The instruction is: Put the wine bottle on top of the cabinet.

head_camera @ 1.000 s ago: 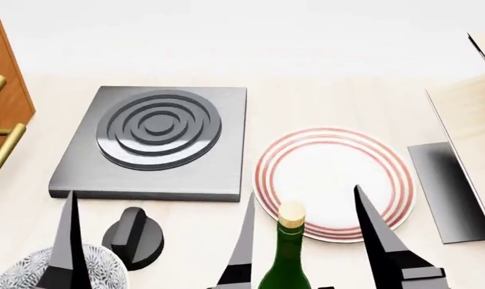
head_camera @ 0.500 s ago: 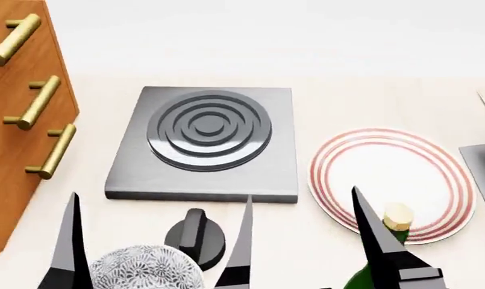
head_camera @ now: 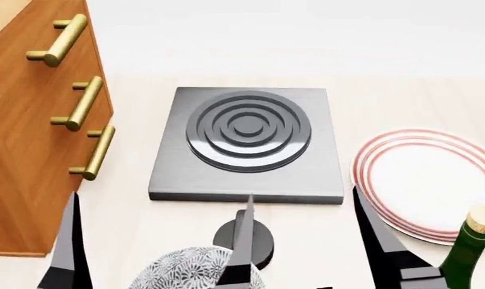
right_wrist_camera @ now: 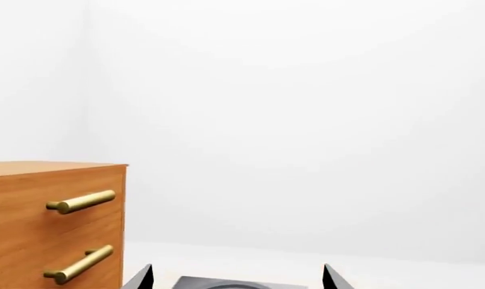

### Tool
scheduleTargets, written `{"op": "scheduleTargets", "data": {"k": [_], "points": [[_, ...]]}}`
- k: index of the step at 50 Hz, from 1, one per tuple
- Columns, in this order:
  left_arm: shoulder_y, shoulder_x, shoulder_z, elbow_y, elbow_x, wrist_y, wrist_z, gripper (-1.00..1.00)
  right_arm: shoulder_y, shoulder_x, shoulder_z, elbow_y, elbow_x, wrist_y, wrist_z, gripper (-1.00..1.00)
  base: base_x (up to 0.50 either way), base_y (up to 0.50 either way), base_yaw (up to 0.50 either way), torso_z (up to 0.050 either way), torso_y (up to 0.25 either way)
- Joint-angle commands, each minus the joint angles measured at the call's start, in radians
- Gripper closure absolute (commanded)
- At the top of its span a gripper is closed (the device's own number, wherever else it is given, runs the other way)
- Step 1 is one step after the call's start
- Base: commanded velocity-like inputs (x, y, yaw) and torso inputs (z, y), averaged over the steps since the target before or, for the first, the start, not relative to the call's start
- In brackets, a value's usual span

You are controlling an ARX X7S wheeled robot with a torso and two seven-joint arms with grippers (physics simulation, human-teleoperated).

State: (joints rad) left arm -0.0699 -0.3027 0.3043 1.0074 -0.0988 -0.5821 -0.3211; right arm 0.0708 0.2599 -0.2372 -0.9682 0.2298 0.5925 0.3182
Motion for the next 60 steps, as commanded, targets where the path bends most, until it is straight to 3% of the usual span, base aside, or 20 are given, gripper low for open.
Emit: {"op": "scheduleTargets", "data": {"k": [1,33,46,60], "points": [[0.004,-0.009,-0.017,-0.012,-0.020,0.010,-0.008,-1.00,-0.001,0.017,0.002,0.003,-0.005,-0.010,0.022,-1.00,0.00,0.00,0.00,0.000,0.000],[-0.026,-0.058,0.007,0.018,-0.070,-0.018,-0.081,-1.00,0.098,0.148,0.380,0.185,0.061,0.076,0.045,-1.00,0.00,0.00,0.00,0.000,0.000],[-0.034,-0.076,0.004,0.030,-0.094,-0.027,-0.105,-1.00,0.026,0.133,0.428,0.315,0.037,-0.041,0.041,-1.00,0.00,0.00,0.00,0.000,0.000],[-0.035,-0.097,0.009,0.027,-0.109,-0.014,-0.131,-1.00,0.006,0.113,0.386,0.376,0.013,-0.102,0.037,-1.00,0.00,0.00,0.00,0.000,0.000]]}}
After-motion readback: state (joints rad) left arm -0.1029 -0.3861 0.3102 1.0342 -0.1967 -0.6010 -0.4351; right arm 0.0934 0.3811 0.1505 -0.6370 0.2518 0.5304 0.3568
